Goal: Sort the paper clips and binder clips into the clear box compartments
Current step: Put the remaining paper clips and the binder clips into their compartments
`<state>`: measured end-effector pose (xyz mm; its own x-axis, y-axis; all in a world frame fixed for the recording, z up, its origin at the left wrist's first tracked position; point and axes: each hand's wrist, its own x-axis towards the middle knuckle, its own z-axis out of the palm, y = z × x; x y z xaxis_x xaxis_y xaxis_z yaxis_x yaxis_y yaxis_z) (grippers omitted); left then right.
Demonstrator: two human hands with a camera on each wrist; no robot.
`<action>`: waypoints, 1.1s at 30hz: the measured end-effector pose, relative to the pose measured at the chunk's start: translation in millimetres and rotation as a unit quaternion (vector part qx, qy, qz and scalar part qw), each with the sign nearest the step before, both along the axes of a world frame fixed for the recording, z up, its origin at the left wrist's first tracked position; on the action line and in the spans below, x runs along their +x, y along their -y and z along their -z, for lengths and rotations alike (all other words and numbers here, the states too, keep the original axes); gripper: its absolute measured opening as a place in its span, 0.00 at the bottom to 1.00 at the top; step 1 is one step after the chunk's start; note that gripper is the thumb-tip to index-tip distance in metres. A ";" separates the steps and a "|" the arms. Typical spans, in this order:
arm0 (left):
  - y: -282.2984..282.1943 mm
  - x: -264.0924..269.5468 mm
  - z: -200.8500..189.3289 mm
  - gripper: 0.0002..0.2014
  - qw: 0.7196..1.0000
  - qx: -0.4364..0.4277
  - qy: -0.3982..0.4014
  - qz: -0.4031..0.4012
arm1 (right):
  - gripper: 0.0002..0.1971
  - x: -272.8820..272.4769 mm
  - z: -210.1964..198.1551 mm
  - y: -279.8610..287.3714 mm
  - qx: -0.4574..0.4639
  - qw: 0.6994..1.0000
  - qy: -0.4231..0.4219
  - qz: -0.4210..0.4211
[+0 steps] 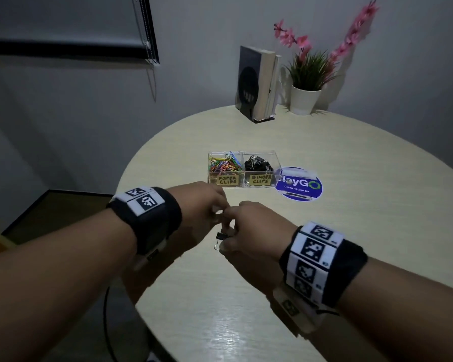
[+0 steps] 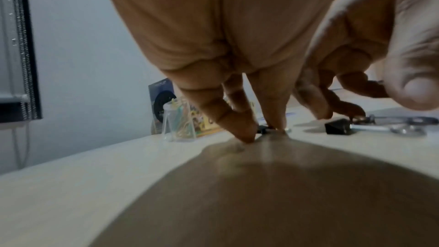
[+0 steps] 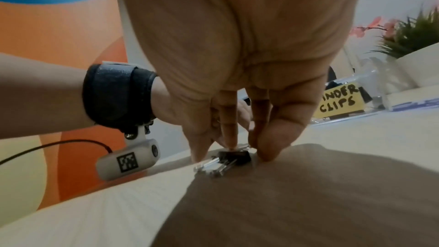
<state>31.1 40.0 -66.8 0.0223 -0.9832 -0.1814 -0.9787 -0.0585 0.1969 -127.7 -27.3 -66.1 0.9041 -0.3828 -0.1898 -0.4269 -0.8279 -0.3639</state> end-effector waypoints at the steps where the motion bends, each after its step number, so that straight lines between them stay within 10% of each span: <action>1: -3.7 0.6 0.4 0.13 1.000 -0.008 0.001 -0.019 | 0.18 1.1 1.4 -2.0 -0.007 1.000 -0.003 -0.005; 22: -9.4 9.2 -1.7 0.03 0.982 0.035 -0.082 -0.167 | 0.03 -1.8 -15.7 28.0 0.013 0.997 0.026 0.078; 33: 76.1 6.7 -41.5 0.06 0.922 -0.215 -0.136 -0.291 | 0.06 33.5 -53.6 130.3 -0.109 0.968 0.136 0.182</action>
